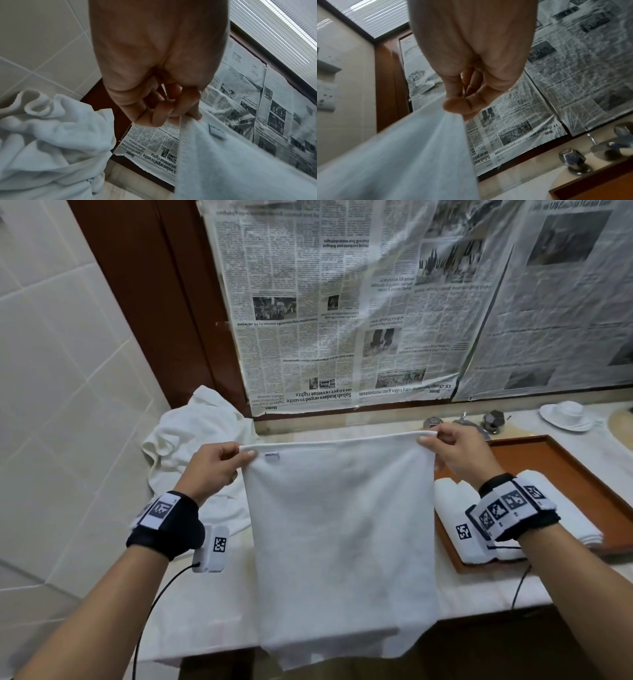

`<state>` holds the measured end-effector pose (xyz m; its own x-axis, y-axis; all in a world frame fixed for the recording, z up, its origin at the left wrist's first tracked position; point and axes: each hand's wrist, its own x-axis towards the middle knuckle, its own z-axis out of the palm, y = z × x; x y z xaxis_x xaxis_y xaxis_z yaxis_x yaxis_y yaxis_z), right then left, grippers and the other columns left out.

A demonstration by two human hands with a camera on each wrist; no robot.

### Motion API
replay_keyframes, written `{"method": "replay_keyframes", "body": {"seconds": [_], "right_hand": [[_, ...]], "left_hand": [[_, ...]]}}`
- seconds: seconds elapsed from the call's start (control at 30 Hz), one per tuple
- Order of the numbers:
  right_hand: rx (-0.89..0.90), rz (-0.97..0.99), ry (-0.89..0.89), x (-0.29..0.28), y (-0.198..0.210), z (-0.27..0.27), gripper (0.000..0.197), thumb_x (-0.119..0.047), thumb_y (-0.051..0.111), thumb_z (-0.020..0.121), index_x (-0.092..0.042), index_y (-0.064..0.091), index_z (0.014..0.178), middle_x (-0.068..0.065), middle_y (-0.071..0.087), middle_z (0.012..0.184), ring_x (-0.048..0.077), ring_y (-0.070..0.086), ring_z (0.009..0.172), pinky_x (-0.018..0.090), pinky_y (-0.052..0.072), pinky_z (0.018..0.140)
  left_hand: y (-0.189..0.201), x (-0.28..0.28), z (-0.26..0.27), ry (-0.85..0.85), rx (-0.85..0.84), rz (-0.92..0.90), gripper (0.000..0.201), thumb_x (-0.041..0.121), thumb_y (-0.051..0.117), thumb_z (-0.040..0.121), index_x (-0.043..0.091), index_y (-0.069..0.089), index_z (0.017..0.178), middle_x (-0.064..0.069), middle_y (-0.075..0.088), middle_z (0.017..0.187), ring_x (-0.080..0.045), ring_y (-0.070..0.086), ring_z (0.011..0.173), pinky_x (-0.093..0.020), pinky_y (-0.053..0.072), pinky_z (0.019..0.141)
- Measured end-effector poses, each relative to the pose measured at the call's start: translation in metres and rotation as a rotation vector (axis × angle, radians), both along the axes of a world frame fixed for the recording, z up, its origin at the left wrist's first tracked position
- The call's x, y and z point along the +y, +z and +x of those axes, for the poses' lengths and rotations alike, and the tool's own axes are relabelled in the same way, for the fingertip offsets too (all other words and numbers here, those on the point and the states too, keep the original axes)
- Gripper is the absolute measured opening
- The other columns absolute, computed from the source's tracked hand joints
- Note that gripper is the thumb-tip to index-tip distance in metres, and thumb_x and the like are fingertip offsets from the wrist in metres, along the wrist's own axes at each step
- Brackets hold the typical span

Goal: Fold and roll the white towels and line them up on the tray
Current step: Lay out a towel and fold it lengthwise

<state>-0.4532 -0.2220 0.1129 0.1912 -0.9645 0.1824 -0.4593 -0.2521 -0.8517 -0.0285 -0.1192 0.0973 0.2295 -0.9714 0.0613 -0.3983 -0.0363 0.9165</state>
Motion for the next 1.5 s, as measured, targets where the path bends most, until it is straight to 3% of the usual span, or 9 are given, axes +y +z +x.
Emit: {"method": "replay_keyframes", "body": {"seconds": [0.17,0.33,0.5,0.87,1.03,1.13,1.23,1.37,1.5], "right_hand": [[-0.07,0.113,0.006,-0.009,-0.006,0.009,0.012,-0.013,0.066,0.093,-0.001,0.065,0.095,0.013,0.063,0.079,0.035,0.068,0.07,0.016,0.049,0.045],[-0.122,0.176,-0.017,-0.054,-0.034,0.01,0.016,-0.017,0.069,0.091,-0.003,0.069,0.098,0.017,0.067,0.089,0.027,0.07,0.079,0.049,0.061,0.076],[-0.195,0.235,-0.038,-0.111,-0.063,0.028,0.01,-0.011,0.069,0.091,-0.002,0.067,0.091,0.014,0.063,0.086,0.021,0.063,0.084,0.034,0.062,0.071],[-0.059,0.419,-0.139,-0.237,-0.164,0.071,0.016,-0.018,0.074,0.087,-0.018,0.068,0.072,0.01,0.065,0.084,0.023,0.065,0.081,0.035,0.061,0.07],[0.096,0.415,-0.153,-0.27,-0.183,0.087,0.015,-0.022,0.071,0.089,-0.013,0.069,0.077,0.012,0.066,0.091,0.027,0.069,0.081,0.02,0.053,0.054],[0.135,0.413,-0.172,-0.287,-0.194,0.093,0.017,-0.023,0.07,0.089,-0.012,0.07,0.077,0.01,0.065,0.084,0.028,0.07,0.082,0.023,0.056,0.056],[0.2,0.4,-0.194,-0.296,-0.207,0.098,0.016,-0.026,0.066,0.09,-0.011,0.07,0.083,0.01,0.068,0.084,0.032,0.07,0.084,0.037,0.06,0.074],[0.328,0.308,-0.163,-0.279,-0.207,0.103,0.04,-0.025,0.064,0.093,-0.009,0.057,0.129,0.013,0.061,0.124,0.03,0.057,0.116,0.035,0.043,0.102],[0.47,0.179,0.087,-0.213,-0.201,0.116,0.054,-0.028,0.057,0.097,-0.007,0.04,0.144,0.011,0.04,0.15,0.028,0.037,0.138,0.036,0.028,0.113]], "left_hand": [[-0.007,-0.013,0.001,-0.015,-0.006,0.04,0.021,0.03,0.071,0.091,0.013,0.073,0.08,-0.003,0.061,0.064,-0.015,0.055,0.062,-0.028,0.043,0.059],[-0.021,-0.045,-0.001,0.027,-0.047,0.07,0.017,0.03,0.07,0.092,0.014,0.074,0.087,-0.003,0.067,0.071,-0.01,0.063,0.063,-0.023,0.05,0.058],[-0.049,-0.101,0.002,0.127,0.01,0.122,0.015,0.026,0.071,0.092,0.011,0.073,0.094,-0.006,0.07,0.077,-0.013,0.069,0.065,-0.029,0.056,0.065],[-0.144,-0.218,0.021,0.261,-0.02,0.354,0.009,0.017,0.068,0.093,0.008,0.07,0.092,-0.01,0.07,0.074,-0.026,0.075,0.07,-0.038,0.062,0.071],[-0.168,-0.257,0.026,0.274,-0.172,0.42,0.009,0.022,0.066,0.092,0.019,0.069,0.085,-0.007,0.074,0.077,-0.012,0.073,0.064,-0.023,0.051,0.046],[-0.183,-0.275,0.031,0.28,-0.224,0.473,0.011,0.026,0.063,0.092,0.02,0.069,0.086,-0.002,0.074,0.072,-0.005,0.071,0.062,-0.021,0.045,0.038],[-0.197,-0.286,0.035,0.283,-0.297,0.513,0.014,0.026,0.061,0.092,0.017,0.071,0.09,0.001,0.073,0.068,0.002,0.067,0.056,-0.025,0.054,0.052],[-0.201,-0.277,0.034,0.274,-0.49,0.464,0.037,0.032,0.068,0.088,0.011,0.066,0.118,-0.009,0.069,0.108,-0.027,0.065,0.102,-0.036,0.048,0.092],[-0.208,-0.232,-0.009,0.107,-0.547,0.178,0.056,0.04,0.057,0.092,0.0,0.057,0.13,-0.021,0.054,0.135,-0.037,0.048,0.127,-0.04,0.032,0.11]]}}
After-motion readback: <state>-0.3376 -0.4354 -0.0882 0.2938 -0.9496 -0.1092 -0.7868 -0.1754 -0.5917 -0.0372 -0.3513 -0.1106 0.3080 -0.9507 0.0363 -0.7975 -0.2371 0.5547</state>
